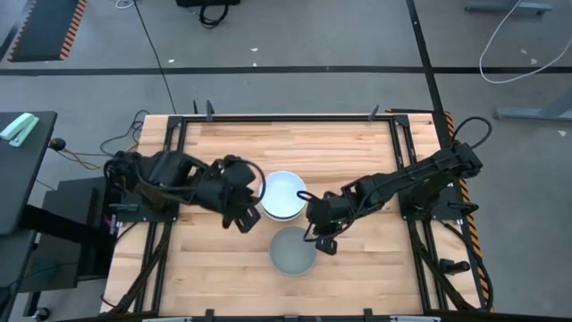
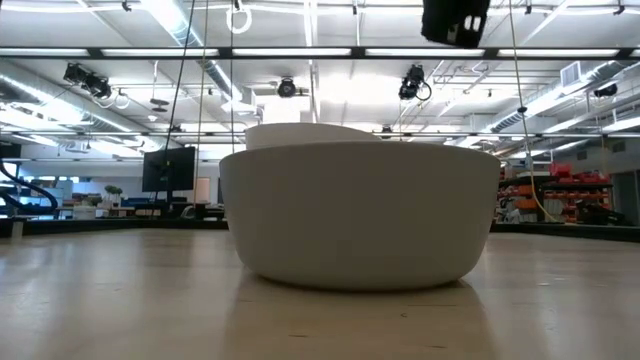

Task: Nest bowls inside each other
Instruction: Stack the light gray bowl on top of the white bowl

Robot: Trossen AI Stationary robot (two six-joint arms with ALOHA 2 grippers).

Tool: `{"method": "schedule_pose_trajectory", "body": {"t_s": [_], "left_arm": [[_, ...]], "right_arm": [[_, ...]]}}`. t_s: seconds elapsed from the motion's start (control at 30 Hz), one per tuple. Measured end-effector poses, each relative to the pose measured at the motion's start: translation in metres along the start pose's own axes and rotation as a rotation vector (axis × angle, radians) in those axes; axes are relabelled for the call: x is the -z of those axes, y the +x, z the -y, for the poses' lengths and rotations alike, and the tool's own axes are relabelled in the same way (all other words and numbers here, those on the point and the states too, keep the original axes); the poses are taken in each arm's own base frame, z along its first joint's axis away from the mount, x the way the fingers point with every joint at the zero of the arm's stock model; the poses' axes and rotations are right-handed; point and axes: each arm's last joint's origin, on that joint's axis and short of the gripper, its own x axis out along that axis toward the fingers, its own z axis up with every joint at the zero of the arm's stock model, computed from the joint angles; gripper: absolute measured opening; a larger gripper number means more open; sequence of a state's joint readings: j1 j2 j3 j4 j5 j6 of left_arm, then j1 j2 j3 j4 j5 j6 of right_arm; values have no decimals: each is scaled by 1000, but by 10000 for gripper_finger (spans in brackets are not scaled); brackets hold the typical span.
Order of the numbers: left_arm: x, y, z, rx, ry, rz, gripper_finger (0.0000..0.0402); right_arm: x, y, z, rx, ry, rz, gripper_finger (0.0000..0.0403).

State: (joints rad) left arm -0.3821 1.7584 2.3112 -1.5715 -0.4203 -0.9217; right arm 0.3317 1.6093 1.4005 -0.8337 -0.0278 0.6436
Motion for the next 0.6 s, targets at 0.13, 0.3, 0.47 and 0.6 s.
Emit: {"method": "schedule_pose_trajectory", "body": {"t_s": [0.13, 0.3, 0.47, 0.6], "left_arm": [[10, -6, 8, -5, 14, 41, 107], [20, -13, 15, -10, 32, 86, 105], [27, -17, 20, -10, 9, 116, 107], [33, -21, 23, -3, 7, 133, 107]], "right_arm": [[8, 18, 8, -32, 17, -26, 58], [19, 34, 24, 5, 65, -78, 71], [25, 50, 37, -8, 122, -84, 84], [24, 57, 43, -39, 152, -46, 91]]}}
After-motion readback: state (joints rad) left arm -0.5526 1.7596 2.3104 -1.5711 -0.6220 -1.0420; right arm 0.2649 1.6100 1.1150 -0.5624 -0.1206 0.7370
